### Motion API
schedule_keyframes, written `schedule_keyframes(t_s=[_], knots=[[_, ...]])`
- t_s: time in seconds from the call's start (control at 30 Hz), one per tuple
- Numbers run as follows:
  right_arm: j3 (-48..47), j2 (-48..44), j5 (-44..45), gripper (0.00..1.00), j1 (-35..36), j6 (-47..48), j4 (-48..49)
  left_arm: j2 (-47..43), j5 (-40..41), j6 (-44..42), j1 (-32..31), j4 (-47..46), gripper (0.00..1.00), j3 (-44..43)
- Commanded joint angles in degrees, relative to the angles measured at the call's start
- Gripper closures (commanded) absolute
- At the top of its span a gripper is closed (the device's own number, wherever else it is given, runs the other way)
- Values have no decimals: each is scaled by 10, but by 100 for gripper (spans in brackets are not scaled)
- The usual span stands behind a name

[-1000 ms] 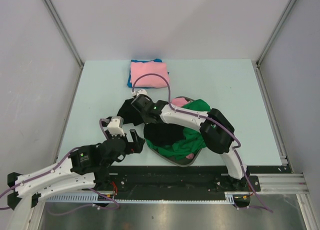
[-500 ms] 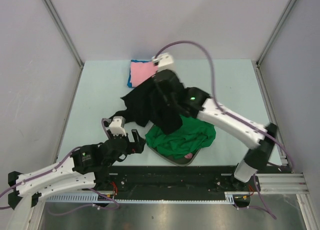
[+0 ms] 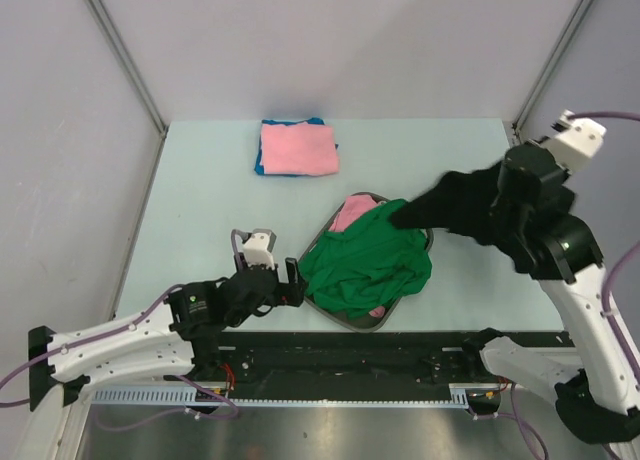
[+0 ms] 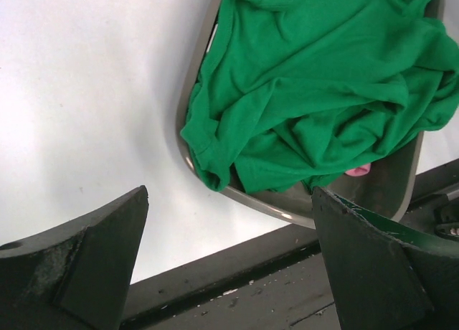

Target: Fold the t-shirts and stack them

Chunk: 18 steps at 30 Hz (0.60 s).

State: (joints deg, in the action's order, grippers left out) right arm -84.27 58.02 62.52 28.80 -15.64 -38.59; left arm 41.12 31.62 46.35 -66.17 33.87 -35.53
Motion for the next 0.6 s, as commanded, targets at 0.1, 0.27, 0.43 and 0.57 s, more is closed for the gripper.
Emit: schedule_keyframes(t_s=[0.1, 0.27, 0.43, 0.57], knots=[[53, -70, 62, 100, -30, -83, -31, 41, -56, -37, 3, -86, 0, -38], [109, -25, -14, 100, -39, -178, -105, 137, -117, -71, 3, -136, 0, -74], [212, 30, -111, 26, -68, -194, -68, 281, -221, -83, 3, -199, 0, -137], [215, 51, -134, 0, -91, -213, -81, 374, -297, -83, -10, -268, 0, -194]])
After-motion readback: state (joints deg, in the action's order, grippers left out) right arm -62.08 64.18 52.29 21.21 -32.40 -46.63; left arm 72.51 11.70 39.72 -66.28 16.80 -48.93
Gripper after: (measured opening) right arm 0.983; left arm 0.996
